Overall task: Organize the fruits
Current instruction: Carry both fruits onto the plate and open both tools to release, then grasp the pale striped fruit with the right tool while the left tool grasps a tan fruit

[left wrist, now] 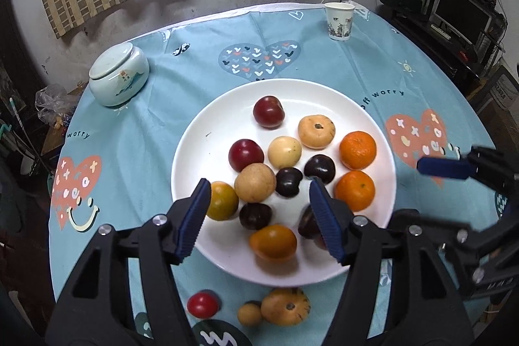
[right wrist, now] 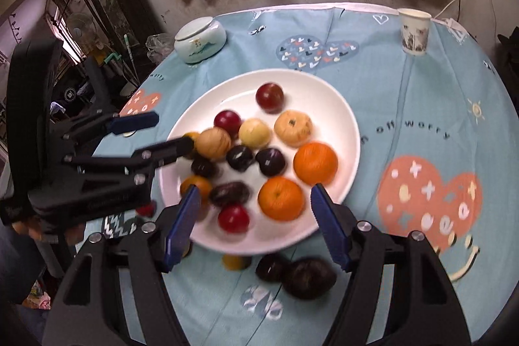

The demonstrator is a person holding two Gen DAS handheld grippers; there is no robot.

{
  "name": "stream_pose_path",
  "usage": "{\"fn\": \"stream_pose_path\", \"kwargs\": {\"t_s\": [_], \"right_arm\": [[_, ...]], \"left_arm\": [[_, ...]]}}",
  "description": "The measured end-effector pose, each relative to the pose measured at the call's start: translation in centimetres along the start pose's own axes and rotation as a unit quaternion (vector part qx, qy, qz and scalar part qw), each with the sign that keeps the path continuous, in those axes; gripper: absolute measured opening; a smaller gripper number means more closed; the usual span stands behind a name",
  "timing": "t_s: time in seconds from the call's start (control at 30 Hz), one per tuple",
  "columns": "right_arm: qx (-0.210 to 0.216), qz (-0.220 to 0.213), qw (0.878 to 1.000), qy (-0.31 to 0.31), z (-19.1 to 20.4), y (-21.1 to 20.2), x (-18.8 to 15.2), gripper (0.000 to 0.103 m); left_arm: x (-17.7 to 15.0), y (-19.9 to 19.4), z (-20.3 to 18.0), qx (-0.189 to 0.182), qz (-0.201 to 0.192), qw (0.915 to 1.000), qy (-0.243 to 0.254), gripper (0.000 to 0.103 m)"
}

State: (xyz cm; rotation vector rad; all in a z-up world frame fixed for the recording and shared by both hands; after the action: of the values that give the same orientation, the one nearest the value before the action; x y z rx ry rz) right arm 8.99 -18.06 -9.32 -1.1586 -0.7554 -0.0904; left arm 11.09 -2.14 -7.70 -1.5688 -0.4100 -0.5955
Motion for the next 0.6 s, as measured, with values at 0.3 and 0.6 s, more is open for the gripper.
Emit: {"fn": "stream_pose_path", "kwargs": {"t_s": [0.3, 0.6], "right_arm": [[0.014, 0.01, 1.0, -0.015, 4.7, -1.4, -4.5, 0.071], [0.011, 0.059, 0.997, -0.052, 9.5, 3.6, -6.6, 0.071]], "left_arm": [[-3.0, -3.5, 3.2, 0.018, -0.014, 0.9991, -0.037, 0.073], [-7.9, -5.6, 12.6, 0.071, 0.016, 0.9878, -0.138, 0.073]]}}
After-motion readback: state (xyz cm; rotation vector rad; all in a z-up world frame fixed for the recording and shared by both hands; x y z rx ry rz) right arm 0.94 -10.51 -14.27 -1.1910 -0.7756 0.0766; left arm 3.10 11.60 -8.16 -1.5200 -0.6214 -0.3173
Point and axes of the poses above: each gripper's, at about its wrist camera, not at the fingertips, and y roughly the way its jaws point, z to its left, x to its top, the point moved 1 cm from there along y, roughly the way its jaws point, and after that the axes turned 6 degrees about -y, right-handed, at the moved point
